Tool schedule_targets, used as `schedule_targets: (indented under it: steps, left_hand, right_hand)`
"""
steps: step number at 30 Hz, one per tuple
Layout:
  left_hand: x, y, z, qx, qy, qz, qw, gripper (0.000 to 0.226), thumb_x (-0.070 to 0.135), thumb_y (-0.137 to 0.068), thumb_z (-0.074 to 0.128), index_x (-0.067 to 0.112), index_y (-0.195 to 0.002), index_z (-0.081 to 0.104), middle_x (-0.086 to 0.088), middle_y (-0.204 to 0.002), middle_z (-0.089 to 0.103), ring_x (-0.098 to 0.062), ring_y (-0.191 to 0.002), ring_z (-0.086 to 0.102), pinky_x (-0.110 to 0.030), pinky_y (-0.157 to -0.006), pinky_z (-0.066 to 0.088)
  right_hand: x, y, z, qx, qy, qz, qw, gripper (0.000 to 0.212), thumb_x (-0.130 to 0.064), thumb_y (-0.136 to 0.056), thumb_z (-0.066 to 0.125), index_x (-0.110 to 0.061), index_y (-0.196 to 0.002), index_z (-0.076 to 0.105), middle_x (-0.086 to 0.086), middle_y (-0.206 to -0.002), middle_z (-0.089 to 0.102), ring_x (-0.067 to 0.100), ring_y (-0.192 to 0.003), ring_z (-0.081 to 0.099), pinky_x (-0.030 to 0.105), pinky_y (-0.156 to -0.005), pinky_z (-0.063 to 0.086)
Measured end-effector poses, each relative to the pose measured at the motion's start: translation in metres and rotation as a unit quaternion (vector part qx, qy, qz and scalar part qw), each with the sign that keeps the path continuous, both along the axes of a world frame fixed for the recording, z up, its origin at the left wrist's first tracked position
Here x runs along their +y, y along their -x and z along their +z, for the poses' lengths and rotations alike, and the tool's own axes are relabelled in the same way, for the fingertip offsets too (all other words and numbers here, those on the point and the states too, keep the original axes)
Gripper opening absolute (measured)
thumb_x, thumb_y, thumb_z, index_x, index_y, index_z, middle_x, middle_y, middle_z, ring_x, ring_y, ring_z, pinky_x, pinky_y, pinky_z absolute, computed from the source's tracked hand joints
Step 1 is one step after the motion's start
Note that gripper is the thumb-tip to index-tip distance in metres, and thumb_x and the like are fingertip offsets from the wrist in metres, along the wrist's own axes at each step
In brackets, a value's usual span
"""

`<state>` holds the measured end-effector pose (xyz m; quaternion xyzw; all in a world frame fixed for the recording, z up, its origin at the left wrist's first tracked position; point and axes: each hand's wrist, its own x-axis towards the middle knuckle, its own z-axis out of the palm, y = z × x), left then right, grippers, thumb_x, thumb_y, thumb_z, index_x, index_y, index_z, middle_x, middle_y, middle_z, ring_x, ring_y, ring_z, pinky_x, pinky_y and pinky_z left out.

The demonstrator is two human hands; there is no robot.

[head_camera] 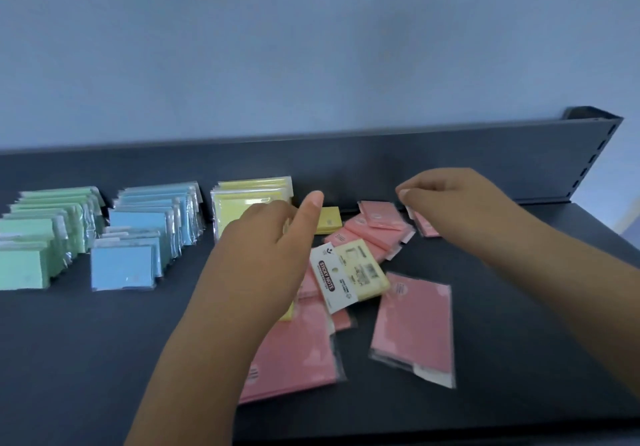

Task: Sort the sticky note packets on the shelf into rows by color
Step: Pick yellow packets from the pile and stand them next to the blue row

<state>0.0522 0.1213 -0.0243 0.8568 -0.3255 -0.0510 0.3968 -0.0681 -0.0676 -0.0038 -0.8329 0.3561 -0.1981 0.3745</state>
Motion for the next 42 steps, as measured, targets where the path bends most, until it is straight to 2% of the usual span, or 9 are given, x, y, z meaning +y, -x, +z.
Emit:
schedule_targets:
  steps: [7, 10, 17, 22, 26, 31, 34, 38, 42]
  left_hand:
    - [-0.017, 0.024, -0.018, 0.012, -0.064, -0.008, 0.998, 0.050, 0.066, -0.099, 0.033, 0.027, -0.101, 0.064, 0.008, -0.097, 0.063, -0.006, -0.085, 0.059, -0.027, -0.068, 0.048]
    - [-0.018, 0.023, -0.018, -0.003, -0.067, -0.006, 0.998, 0.049, 0.065, -0.099, 0.033, 0.029, -0.103, 0.065, 0.010, -0.101, 0.063, -0.008, -0.091, 0.059, -0.029, -0.074, 0.051]
    - [-0.027, 0.031, -0.011, 0.013, -0.088, 0.041, 0.995, 0.051, 0.066, -0.100, 0.034, 0.024, -0.105, 0.063, 0.005, -0.092, 0.066, -0.008, -0.083, 0.060, -0.029, -0.070, 0.049]
    - [-0.050, 0.048, -0.008, 0.045, -0.140, 0.053, 0.988, 0.048, 0.064, -0.098, 0.043, 0.022, -0.113, 0.059, -0.002, -0.106, 0.065, -0.023, -0.100, 0.059, -0.039, -0.086, 0.050]
    - [-0.079, 0.067, -0.014, 0.040, -0.163, 0.087, 0.982, 0.046, 0.060, -0.093, 0.052, 0.020, -0.116, 0.061, -0.006, -0.121, 0.066, -0.028, -0.111, 0.059, -0.042, -0.094, 0.050]
    - [-0.105, 0.098, 0.000, 0.047, -0.078, 0.124, 0.988, 0.036, 0.048, -0.094, 0.058, 0.017, -0.109, 0.066, -0.001, -0.110, 0.066, -0.023, -0.105, 0.061, -0.037, -0.087, 0.051]
    - [-0.117, 0.105, 0.004, 0.110, 0.091, 0.138, 0.980, 0.030, 0.049, -0.090, 0.066, 0.023, -0.104, 0.071, 0.007, -0.100, 0.070, -0.016, -0.099, 0.067, -0.035, -0.086, 0.054]
    - [-0.124, 0.112, 0.002, 0.266, 0.283, 0.185, 0.903, 0.046, 0.049, -0.074, 0.077, 0.023, -0.112, 0.071, 0.003, -0.112, 0.073, -0.016, -0.104, 0.071, -0.044, -0.096, 0.057]
    - [-0.124, 0.107, 0.001, 0.297, 0.376, 0.208, 0.853, 0.034, -0.004, -0.087, 0.071, 0.015, -0.116, 0.068, -0.005, -0.101, 0.072, -0.028, -0.088, 0.073, -0.042, -0.075, 0.062]
  right_hand:
    - [-0.001, 0.003, -0.022, 0.100, 0.039, 0.080, 0.991, 0.026, -0.034, -0.099, 0.056, -0.019, -0.110, 0.075, -0.002, -0.109, 0.075, 0.015, -0.102, 0.067, 0.032, -0.087, 0.051]
    - [-0.002, 0.002, -0.026, 0.111, 0.041, 0.093, 0.989, 0.031, -0.037, -0.100, 0.056, -0.026, -0.124, 0.072, -0.012, -0.123, 0.070, 0.009, -0.107, 0.063, 0.020, -0.078, 0.045]
    - [-0.011, 0.007, -0.021, 0.101, 0.061, 0.115, 0.986, 0.039, -0.039, -0.099, 0.057, -0.029, -0.135, 0.066, -0.012, -0.139, 0.063, 0.010, -0.126, 0.056, 0.025, -0.098, 0.039]
    - [-0.019, 0.017, -0.021, 0.143, 0.097, 0.154, 0.973, 0.024, -0.037, -0.095, 0.057, -0.023, -0.089, 0.076, -0.007, -0.096, 0.070, 0.012, -0.090, 0.062, 0.032, -0.079, 0.050]
    - [-0.021, 0.023, -0.045, 0.113, 0.169, 0.237, 0.950, 0.045, -0.030, -0.087, 0.059, -0.017, -0.046, 0.045, 0.003, -0.060, 0.055, 0.022, -0.068, 0.051, 0.034, -0.063, 0.033]
    - [-0.024, 0.044, -0.054, 0.019, 0.040, 0.239, 0.970, 0.019, -0.020, -0.081, 0.069, -0.016, -0.063, 0.064, -0.001, -0.067, 0.065, 0.008, -0.064, 0.058, 0.028, -0.058, 0.045]
    - [-0.032, 0.060, -0.055, -0.088, -0.021, 0.169, 0.981, 0.008, -0.021, -0.088, 0.070, -0.024, -0.081, 0.070, -0.007, -0.081, 0.071, 0.010, -0.074, 0.068, 0.036, -0.069, 0.057]
    - [-0.044, 0.076, -0.057, -0.197, 0.143, 0.134, 0.961, 0.026, -0.005, -0.086, 0.071, -0.030, -0.093, 0.073, -0.010, -0.079, 0.068, 0.013, -0.068, 0.063, 0.042, -0.063, 0.054]
    - [-0.054, 0.077, -0.054, -0.196, 0.261, 0.178, 0.929, 0.031, 0.005, -0.079, 0.072, -0.020, -0.099, 0.075, -0.009, -0.109, 0.069, 0.015, -0.092, 0.067, 0.036, -0.077, 0.056]
